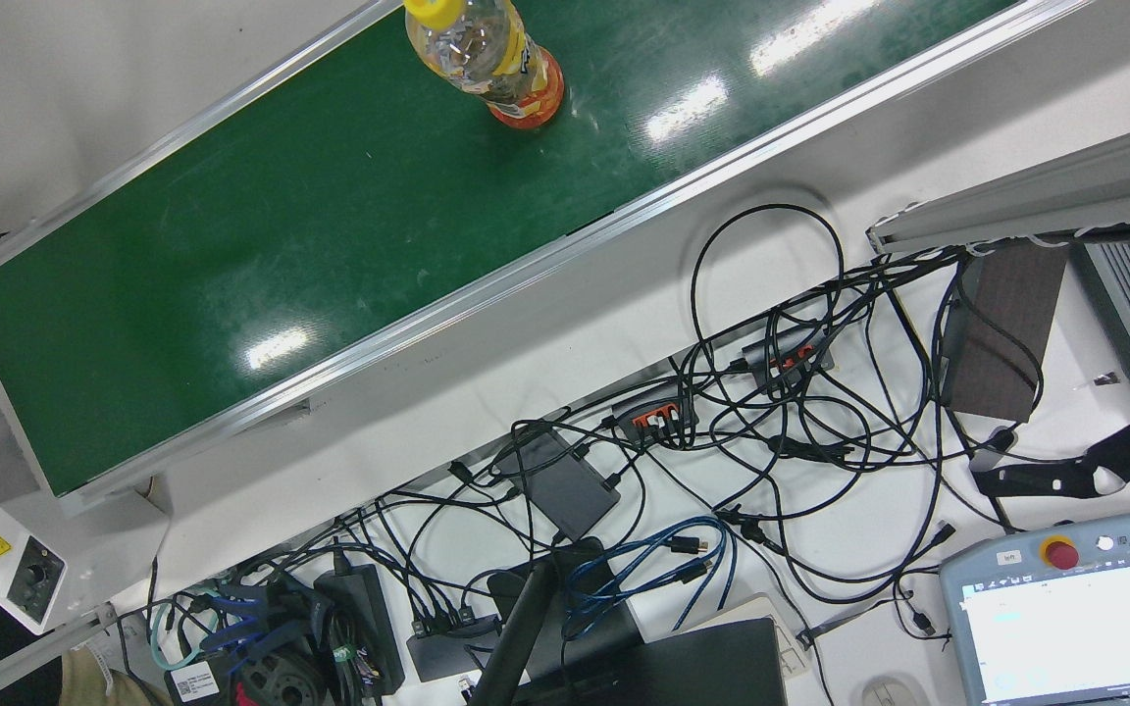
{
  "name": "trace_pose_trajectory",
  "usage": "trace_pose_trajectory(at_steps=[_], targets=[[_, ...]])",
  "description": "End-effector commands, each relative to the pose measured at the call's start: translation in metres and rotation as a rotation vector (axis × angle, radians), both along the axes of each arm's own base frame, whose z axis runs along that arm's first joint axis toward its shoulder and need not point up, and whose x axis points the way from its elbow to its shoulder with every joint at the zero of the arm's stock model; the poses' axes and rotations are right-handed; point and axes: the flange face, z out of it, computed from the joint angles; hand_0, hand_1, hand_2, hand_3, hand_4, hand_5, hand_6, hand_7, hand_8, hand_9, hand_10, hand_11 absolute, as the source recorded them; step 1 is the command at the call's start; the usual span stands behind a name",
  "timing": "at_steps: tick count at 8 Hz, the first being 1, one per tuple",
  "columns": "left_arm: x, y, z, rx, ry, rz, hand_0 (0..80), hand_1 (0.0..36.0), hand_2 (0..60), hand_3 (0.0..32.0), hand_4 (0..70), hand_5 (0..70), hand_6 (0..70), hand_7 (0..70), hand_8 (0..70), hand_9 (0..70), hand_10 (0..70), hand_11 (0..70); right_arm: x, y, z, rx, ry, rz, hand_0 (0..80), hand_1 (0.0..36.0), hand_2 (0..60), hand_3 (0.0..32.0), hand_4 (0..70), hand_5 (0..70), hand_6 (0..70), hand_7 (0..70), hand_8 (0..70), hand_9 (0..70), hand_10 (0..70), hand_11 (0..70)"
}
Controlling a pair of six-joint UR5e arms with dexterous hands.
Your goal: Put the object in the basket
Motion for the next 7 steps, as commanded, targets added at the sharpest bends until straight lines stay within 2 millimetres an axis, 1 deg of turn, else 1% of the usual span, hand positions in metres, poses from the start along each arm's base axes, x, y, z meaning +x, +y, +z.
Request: trace_pose_trajectory(at_steps=[1,3,6,7], targets=[[0.0,-0.001,-0.001,0.002,0.001,-0.001,57.1,6.2,0.0,0.0,7.4,8.9,0.3,0.0,0.0,0.0,3.2,6.4,0.0,0.0,0.0,0.0,0.0,0.0,0.0,0.0,0.0,0.0,0.0,0.0,0.0,0.0,0.0,0.0,0.0,0.0],[-0.002,0.0,-0.003,0.005,0.002,-0.003,57.1,6.2,0.0,0.0,7.0,8.9,0.2,0.0,0.0,0.0,3.2,6.5,0.0,0.0,0.0,0.0,0.0,0.0,0.0,0.0,0.0,0.0,0.0,0.0,0.0,0.0,0.0,0.0,0.0,0.0],[-0.012,-0.002,-0.008,0.015,0.008,-0.017,57.2,6.2,0.0,0.0,6.9,8.7,0.0,0.0,0.0,0.0,3.1,6.3,0.0,0.0,0.0,0.0,0.0,0.0,0.0,0.0,0.0,0.0,0.0,0.0,0.0,0.0,0.0,0.0,0.0,0.0],[-0.009,-0.001,-0.007,0.014,0.007,-0.011,57.2,6.2,0.0,0.0,7.1,8.8,0.1,0.0,0.0,0.0,3.0,6.1,0.0,0.0,0.0,0.0,0.0,0.0,0.0,0.0,0.0,0.0,0.0,0.0,0.0,0.0,0.0,0.0,0.0,0.0]])
